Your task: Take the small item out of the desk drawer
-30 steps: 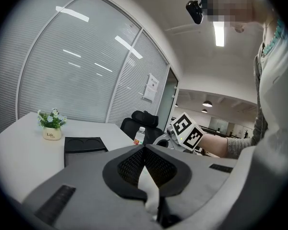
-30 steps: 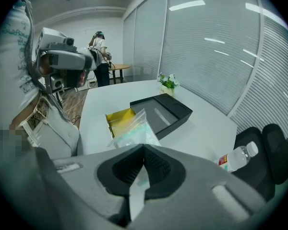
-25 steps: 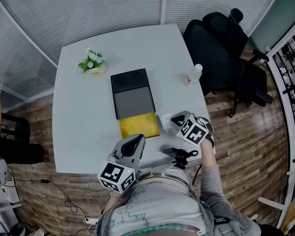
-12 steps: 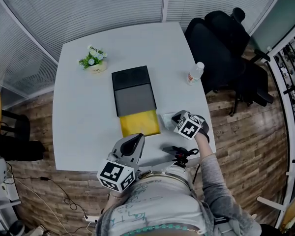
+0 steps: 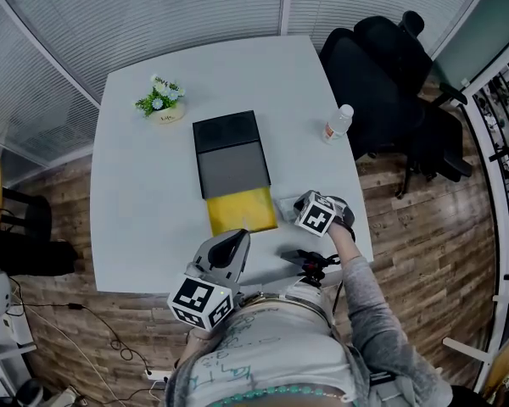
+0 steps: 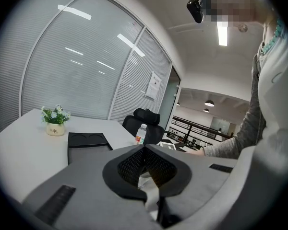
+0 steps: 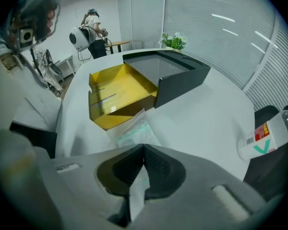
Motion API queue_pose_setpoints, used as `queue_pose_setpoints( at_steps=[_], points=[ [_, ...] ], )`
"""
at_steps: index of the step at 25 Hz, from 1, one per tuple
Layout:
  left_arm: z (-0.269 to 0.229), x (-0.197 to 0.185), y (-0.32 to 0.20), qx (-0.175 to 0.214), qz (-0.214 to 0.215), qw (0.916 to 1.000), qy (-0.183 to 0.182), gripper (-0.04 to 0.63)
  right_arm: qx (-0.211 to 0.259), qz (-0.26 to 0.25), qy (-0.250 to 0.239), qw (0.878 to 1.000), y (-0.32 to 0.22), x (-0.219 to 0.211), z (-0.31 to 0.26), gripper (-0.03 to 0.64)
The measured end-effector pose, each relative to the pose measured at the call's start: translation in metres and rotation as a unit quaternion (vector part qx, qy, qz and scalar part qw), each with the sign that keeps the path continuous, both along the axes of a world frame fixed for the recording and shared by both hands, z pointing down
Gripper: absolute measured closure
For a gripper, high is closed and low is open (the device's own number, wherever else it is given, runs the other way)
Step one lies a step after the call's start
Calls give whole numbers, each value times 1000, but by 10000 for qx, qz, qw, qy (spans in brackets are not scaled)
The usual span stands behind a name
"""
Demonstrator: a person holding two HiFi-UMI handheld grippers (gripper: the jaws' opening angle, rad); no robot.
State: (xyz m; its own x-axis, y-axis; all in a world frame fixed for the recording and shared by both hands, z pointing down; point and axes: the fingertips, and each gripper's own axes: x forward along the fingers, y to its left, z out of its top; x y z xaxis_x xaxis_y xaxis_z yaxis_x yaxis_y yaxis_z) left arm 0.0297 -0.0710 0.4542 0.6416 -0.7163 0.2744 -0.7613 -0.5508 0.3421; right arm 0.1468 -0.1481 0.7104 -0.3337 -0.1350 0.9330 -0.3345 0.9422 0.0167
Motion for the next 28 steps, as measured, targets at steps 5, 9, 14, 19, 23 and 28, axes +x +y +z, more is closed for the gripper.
queue_pose_setpoints(
  at_steps=[5,9,14,19,23,28],
  points=[
    [1,0,-2,-20,14,10000,-1,597,-105,78,9,9999,2,0,11,614],
    [3,0,-2,-40,28,10000,-13,598,-21,62,4,10000,2,0,15,614],
    [3,2,-1,-80,69,9999,13,598,-54,228,-5,9997,1,-1,15,614],
    [5,6,-1,-99,125,9999,18,598,-193,268,131,9994,-1,-2,16,614],
    [6,6,-1,-108,127,9999,47,598,-241,246,124,9993,1,-1,16,614],
    [6,7,-1,-106,153,9998,70,598,-282,384,32,9989,-1,-1,16,613]
  ],
)
